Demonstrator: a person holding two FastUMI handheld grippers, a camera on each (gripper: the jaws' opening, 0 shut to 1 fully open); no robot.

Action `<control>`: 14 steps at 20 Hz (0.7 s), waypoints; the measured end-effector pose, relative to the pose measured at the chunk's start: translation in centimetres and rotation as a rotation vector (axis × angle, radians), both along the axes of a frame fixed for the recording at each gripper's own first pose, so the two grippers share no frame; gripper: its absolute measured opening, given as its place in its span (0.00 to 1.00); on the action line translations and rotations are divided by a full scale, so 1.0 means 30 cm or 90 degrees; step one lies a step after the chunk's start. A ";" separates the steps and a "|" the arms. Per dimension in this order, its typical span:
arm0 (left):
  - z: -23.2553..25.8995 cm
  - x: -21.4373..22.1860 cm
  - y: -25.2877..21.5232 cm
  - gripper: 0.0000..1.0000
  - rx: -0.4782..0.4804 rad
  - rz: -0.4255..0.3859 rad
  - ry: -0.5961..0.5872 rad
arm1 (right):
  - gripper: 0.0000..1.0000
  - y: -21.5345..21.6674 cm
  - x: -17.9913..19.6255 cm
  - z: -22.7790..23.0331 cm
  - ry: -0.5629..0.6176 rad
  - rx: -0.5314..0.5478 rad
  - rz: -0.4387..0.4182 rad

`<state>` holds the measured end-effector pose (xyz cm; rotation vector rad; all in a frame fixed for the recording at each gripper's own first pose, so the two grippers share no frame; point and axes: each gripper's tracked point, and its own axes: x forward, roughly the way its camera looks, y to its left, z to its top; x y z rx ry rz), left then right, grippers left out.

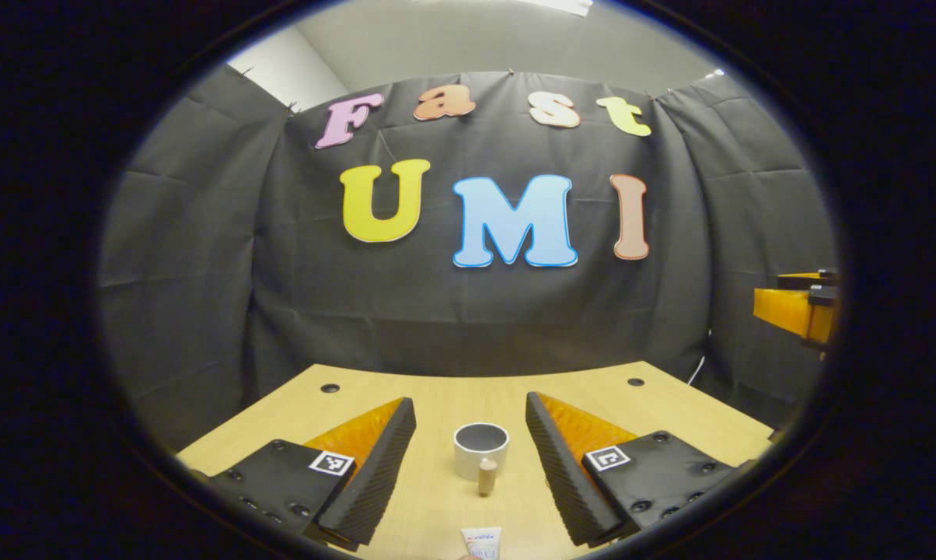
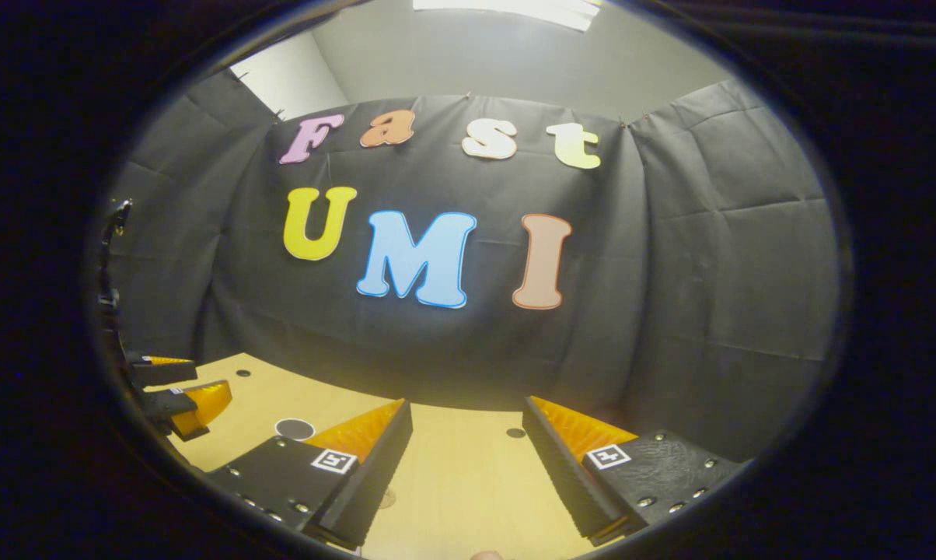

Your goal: Put the toothbrush and toothpaste on the desktop into the cup, then pick up the cup and place it on the coaster on the desktop.

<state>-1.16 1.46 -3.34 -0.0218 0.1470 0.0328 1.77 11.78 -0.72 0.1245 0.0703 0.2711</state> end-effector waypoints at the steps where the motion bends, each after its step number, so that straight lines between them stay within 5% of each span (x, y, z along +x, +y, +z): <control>1: 0.012 0.002 0.000 0.92 0.002 0.002 -0.003 | 0.92 0.009 -0.003 0.002 0.001 0.003 0.005; 8: -0.032 0.014 -0.028 0.92 -0.004 -0.017 0.030 | 0.91 0.080 -0.020 -0.028 0.028 0.020 0.044; 14: -0.165 -0.009 -0.037 0.92 -0.023 -0.038 0.130 | 0.92 0.157 -0.046 -0.183 0.173 0.042 0.076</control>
